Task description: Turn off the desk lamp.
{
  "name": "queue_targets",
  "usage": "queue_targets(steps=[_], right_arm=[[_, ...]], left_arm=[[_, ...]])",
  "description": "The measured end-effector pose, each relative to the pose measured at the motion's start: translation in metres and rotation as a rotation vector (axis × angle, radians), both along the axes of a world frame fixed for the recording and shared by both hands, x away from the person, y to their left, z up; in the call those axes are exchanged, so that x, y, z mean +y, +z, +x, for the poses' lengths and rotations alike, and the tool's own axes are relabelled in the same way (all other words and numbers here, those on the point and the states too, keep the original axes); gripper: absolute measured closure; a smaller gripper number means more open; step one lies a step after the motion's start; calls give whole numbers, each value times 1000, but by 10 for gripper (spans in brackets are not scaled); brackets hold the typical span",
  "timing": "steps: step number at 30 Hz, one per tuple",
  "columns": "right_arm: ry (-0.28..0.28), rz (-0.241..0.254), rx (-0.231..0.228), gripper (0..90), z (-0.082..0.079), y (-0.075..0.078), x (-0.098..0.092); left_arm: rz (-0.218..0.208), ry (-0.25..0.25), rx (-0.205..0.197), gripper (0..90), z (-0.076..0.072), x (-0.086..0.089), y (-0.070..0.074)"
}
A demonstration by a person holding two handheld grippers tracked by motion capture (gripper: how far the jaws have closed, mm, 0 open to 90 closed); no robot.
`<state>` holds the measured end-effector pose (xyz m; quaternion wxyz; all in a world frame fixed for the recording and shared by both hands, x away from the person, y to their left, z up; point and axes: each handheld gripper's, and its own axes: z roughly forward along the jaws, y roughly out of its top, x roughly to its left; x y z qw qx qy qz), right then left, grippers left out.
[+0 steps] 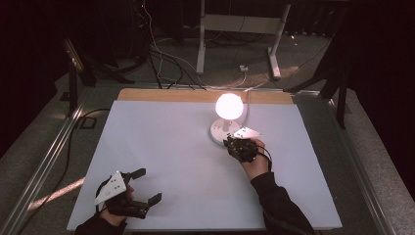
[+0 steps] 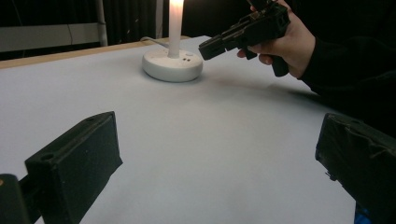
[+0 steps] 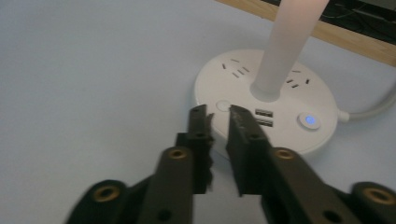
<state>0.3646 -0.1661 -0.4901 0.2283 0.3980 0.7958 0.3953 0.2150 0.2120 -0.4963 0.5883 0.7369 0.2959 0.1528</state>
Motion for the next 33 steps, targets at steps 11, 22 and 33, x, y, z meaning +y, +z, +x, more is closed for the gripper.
queue_targets(steps=[11, 22, 33], right_arm=[[-21, 0, 8, 897, 10, -4, 1], [-35, 7, 11, 897, 23, -9, 6], [-35, 0, -5, 897, 31, -12, 15]], left_arm=[[-3, 0, 1, 6, 0, 0, 0], [-3, 0, 2, 6, 0, 0, 0], [-10, -1, 4, 6, 0, 1, 0]])
